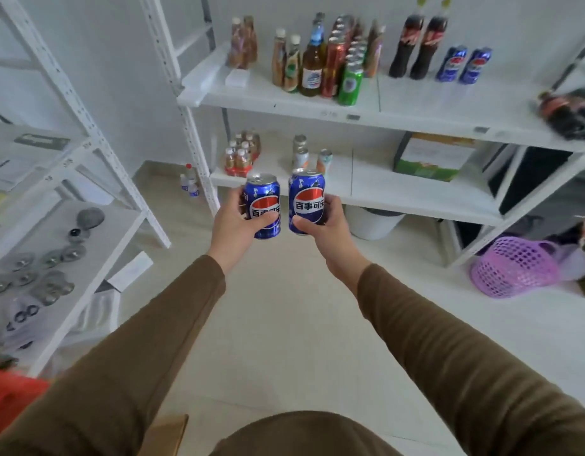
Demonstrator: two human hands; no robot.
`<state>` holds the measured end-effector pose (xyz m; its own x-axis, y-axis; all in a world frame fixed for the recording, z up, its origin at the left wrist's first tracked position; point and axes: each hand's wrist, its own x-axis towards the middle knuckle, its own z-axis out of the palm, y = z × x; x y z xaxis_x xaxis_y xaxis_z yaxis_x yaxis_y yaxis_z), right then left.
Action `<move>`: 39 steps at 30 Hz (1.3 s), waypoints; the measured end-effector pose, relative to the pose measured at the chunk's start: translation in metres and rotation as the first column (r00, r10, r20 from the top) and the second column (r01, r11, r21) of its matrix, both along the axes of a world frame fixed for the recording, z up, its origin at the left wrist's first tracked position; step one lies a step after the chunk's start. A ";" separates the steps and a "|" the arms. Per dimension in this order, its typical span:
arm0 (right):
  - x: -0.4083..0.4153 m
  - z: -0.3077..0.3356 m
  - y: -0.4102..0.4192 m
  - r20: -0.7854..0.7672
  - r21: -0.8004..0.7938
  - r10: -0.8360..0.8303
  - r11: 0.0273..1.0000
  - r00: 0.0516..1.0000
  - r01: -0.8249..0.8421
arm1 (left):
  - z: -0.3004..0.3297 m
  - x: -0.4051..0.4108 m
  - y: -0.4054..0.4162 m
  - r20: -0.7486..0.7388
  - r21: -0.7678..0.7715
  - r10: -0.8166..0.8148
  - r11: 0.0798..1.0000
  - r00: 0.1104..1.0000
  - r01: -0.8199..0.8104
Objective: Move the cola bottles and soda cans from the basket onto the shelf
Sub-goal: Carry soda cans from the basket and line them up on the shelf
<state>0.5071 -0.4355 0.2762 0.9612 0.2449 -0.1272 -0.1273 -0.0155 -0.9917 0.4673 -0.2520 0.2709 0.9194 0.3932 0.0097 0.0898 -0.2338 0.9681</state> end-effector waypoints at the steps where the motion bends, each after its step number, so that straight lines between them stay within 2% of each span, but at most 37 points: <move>1: 0.011 0.002 -0.023 0.003 -0.007 -0.031 1.000 1.000 0.031 | 0.001 0.016 -0.023 0.002 -0.018 -0.031 0.999 1.000 0.031; 4: 0.045 0.004 -0.086 0.019 -0.041 -0.122 0.992 0.992 0.123 | 0.003 0.062 -0.086 0.020 -0.049 -0.121 0.991 0.992 0.122; 10: 0.119 0.001 -0.173 0.048 -0.052 -0.251 0.966 0.967 0.254 | 0.011 0.154 -0.167 0.027 -0.011 -0.228 0.973 0.973 0.229; 19: 0.268 -0.010 -0.243 0.064 -0.059 -0.343 0.936 0.937 0.346 | 0.000 0.324 -0.234 0.051 -0.016 -0.332 0.943 0.942 0.333; 28: 0.394 0.006 -0.315 0.083 -0.101 -0.452 0.883 0.888 0.459 | 0.018 0.477 -0.306 0.054 -0.045 -0.441 0.895 0.896 0.443; 39: 0.569 0.000 -0.409 0.073 -0.089 -0.424 0.899 0.903 0.430 | 0.017 0.631 -0.396 0.040 -0.041 -0.422 0.905 0.906 0.423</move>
